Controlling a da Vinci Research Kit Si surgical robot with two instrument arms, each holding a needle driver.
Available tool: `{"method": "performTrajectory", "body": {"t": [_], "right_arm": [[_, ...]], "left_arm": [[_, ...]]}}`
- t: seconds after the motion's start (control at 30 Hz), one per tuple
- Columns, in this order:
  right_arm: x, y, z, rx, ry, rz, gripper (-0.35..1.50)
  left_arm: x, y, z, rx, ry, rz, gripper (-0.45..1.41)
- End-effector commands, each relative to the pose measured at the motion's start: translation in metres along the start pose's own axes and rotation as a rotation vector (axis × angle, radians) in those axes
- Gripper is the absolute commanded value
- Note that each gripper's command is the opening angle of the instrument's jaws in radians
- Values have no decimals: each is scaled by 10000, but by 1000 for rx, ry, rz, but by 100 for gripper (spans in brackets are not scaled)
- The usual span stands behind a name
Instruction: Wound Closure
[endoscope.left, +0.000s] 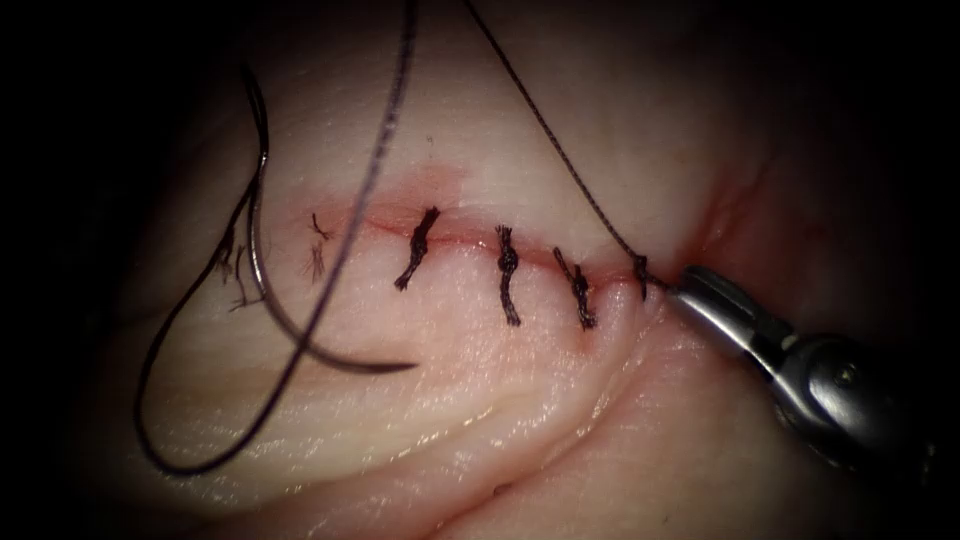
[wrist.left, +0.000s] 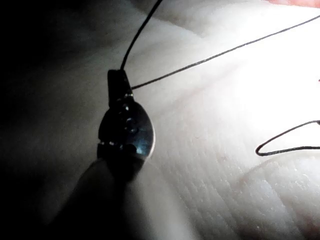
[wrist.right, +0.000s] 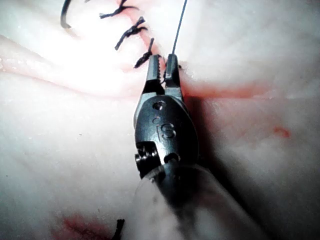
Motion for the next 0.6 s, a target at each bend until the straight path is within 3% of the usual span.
{"method": "performTrajectory", "body": {"t": [0.03,0.27,0.5,0.6], "right_arm": [[-7,-2,8,4,2,-5,39],[-17,-1,19,-2,-11,-15,86],[-23,-2,17,6,-32,-24,37],[-23,-2,17,-1,-39,-25,-15]], "left_arm": [[-1,-4,6,0,2,2,-45],[-1,-3,5,1,0,2,-45],[-1,-2,5,2,-1,2,-45],[-1,-2,5,2,-1,2,-45]]}}
